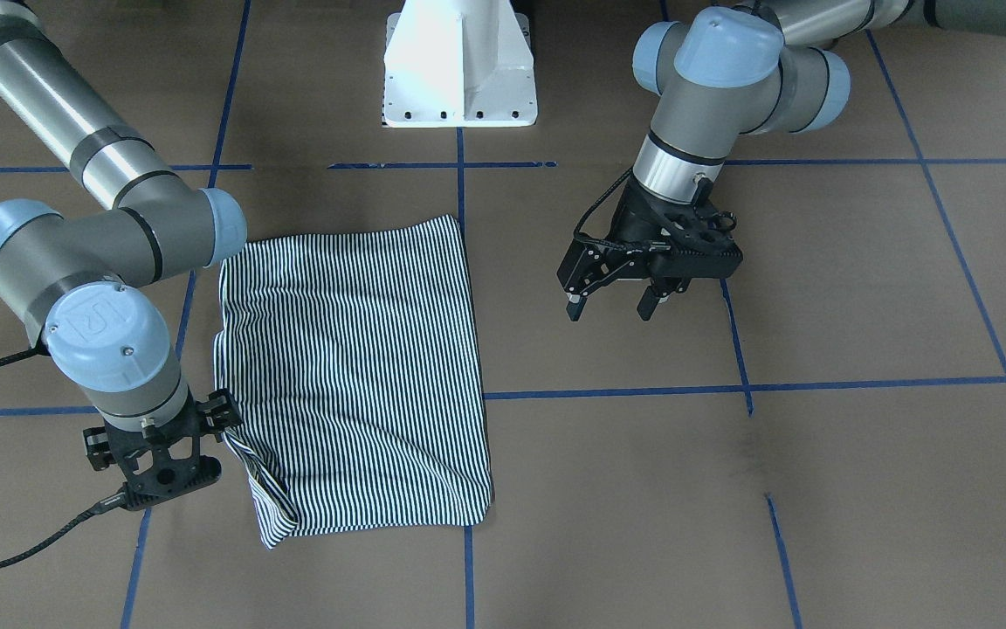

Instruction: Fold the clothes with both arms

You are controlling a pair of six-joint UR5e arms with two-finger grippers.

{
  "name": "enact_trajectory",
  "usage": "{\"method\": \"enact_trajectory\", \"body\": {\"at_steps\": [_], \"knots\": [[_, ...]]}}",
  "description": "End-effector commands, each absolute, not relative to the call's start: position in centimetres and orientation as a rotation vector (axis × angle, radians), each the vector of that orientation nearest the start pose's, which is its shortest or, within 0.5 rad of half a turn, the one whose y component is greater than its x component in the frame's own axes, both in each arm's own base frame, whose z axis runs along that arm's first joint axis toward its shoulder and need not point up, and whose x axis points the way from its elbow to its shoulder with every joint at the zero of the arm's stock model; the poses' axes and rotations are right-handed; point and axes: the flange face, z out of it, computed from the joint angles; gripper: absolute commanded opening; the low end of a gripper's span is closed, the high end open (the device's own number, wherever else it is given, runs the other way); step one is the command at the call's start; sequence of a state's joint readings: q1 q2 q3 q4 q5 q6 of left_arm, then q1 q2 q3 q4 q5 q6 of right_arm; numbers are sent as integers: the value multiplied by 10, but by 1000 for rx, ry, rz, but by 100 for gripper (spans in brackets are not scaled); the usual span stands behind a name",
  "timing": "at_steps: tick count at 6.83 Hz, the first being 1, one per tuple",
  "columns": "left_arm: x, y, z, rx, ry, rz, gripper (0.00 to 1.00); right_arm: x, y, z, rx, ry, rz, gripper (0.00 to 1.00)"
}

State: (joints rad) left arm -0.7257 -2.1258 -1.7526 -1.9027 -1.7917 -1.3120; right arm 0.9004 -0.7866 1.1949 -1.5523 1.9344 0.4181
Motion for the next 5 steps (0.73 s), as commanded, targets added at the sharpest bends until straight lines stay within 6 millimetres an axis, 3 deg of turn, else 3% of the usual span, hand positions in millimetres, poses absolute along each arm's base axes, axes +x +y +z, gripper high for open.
{"method": "enact_trajectory", "body": {"at_steps": [1, 3, 5], "knots": [[410, -513, 221, 328, 1035, -300, 100, -464, -697, 285, 169, -555, -293, 100], [411, -513, 220, 332, 1037, -297, 100, -476, -701, 317, 177, -559, -303, 100], [410, -513, 218, 333, 1043, -297, 100, -472, -700, 341, 160, -535, -308, 100]]}}
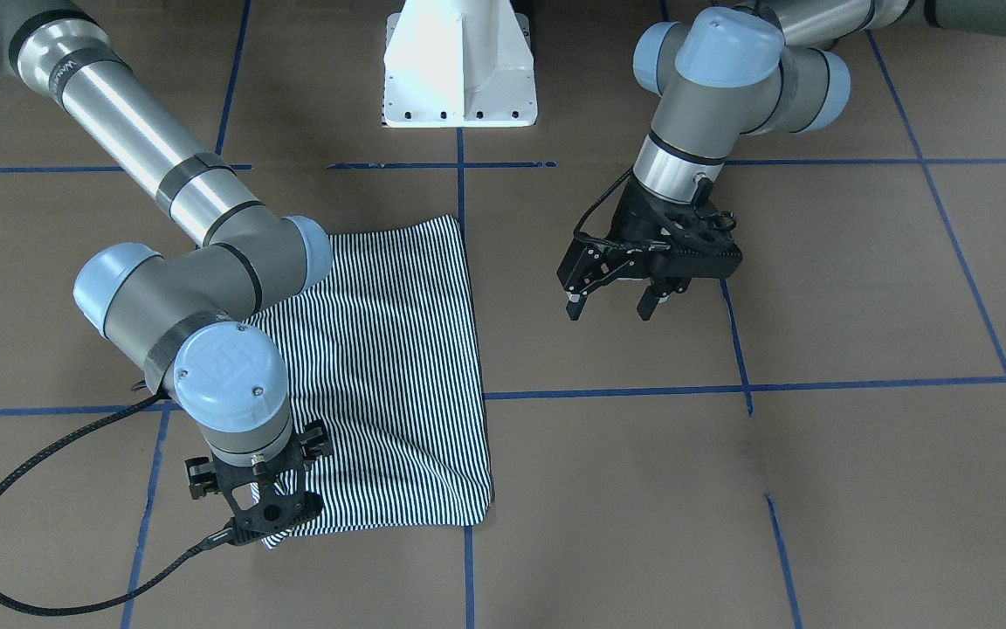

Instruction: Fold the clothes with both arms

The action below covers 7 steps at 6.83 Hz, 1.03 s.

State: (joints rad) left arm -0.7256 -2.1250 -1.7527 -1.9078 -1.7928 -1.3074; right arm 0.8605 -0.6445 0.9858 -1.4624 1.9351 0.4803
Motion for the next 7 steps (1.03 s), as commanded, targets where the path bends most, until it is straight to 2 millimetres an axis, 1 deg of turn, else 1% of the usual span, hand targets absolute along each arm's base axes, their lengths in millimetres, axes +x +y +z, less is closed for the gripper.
{"method": "enact_trajectory", "body": {"at_steps": [1, 3, 4, 5, 6, 7], "knots": [[410, -513, 218, 332, 1043, -298, 100, -468, -700, 352, 156, -522, -306, 100], [411, -512, 218, 332, 1045, -296, 100, -460, -703, 370, 155, -485, -292, 100], [412, -512, 219, 331, 1042, -296, 100, -444, -713, 382, 152, -461, -272, 100], [414, -513, 221, 330, 1040, -297, 100, -412, -734, 392, 155, -445, -259, 100], [414, -513, 221, 331, 1040, -295, 100, -373, -755, 417, 137, -412, -250, 100], [414, -514, 222, 331, 1038, -294, 100, -340, -772, 415, 153, -413, -250, 100]]}}
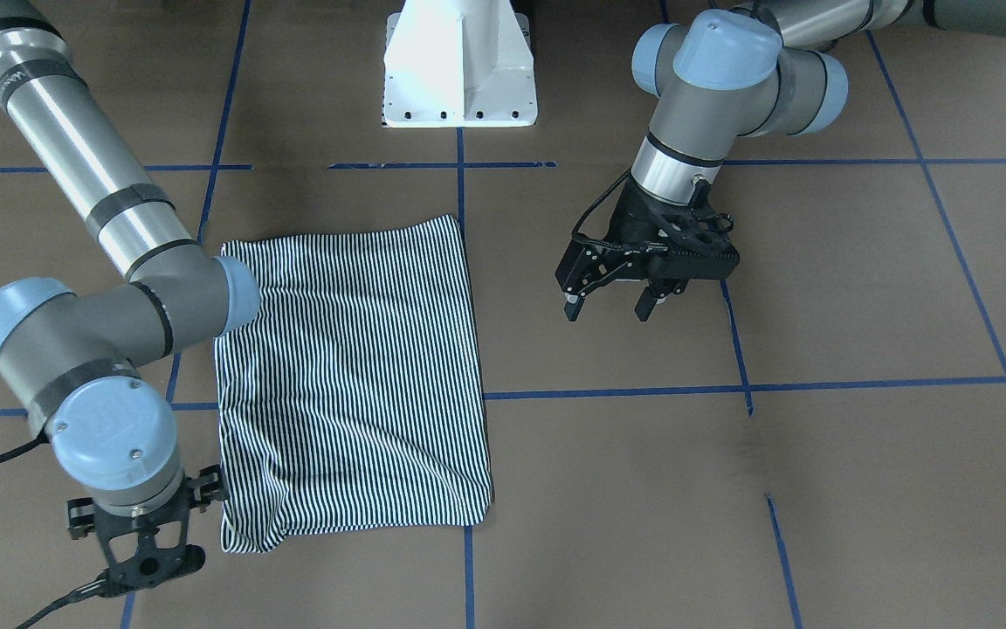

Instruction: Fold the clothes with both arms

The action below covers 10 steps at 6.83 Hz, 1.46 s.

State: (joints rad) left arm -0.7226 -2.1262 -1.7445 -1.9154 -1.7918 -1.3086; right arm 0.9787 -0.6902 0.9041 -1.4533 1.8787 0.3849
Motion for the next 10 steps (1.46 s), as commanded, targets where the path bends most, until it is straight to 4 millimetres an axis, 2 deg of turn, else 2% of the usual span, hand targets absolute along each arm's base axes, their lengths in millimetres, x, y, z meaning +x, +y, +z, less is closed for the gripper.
{"method": "enact_trajectory", "body": {"at_steps": [1, 2, 3, 4, 5, 6, 7, 8, 9, 10], "knots": [[415, -512, 221, 321, 1045, -305, 100, -333, -773, 392, 165, -477, -256, 100], [434, -490, 224, 215, 1073, -317, 100, -320, -763, 375, 132, -603, -258, 100], [468, -456, 226, 8, 1101, -372, 100, -304, -733, 378, 98, -668, -261, 100], [500, -418, 213, -104, 1117, -424, 100, -285, -703, 380, 90, -677, -242, 100], [536, -389, 206, -188, 1109, -444, 100, -275, -677, 393, 50, -734, -183, 100], [564, -398, 189, -207, 1099, -467, 100, -274, -665, 378, 35, -763, -64, 100], [590, -398, 188, -203, 1079, -518, 100, -271, -653, 375, 29, -777, -35, 100], [613, -388, 188, -213, 1058, -527, 100, -268, -646, 377, 33, -781, -40, 100], [619, -387, 186, -219, 1053, -548, 98, -268, -645, 376, 35, -782, -39, 100], [634, -373, 191, -206, 1039, -547, 98, -268, -645, 376, 35, -782, -39, 100]]}}
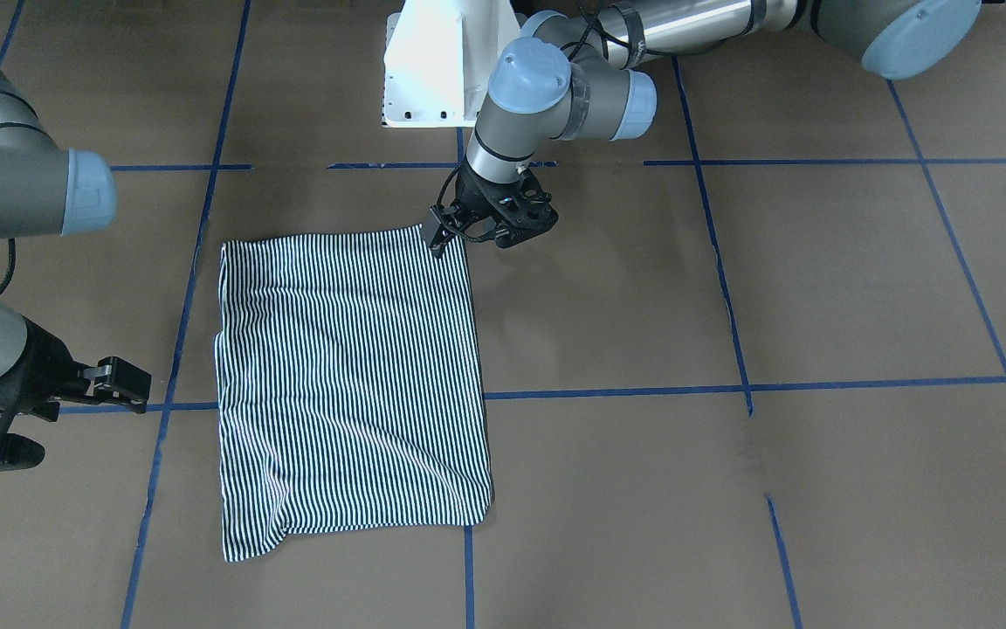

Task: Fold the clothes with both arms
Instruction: 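Lower the left gripper to the shirt's near edge while the right withdraws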

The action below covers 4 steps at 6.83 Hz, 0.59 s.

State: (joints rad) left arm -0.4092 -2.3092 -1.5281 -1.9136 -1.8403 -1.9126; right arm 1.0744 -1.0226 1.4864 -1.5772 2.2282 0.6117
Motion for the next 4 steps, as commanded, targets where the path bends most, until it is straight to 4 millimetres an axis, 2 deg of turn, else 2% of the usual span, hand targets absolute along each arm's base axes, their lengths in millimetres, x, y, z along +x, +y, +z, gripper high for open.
{"method": "enact_trajectory", "body": {"at_steps": [1, 2, 4], "knots": [[639, -369, 188, -219, 1038, -559, 98, -268, -645, 377, 34, -781, -39, 100], [652, -348, 187, -236, 1033, -537, 97, -268, -645, 377, 34, -781, -39, 100], [656, -347, 185, -233, 1032, -557, 91, -267, -644, 380, 32, -779, -42, 100]]}}
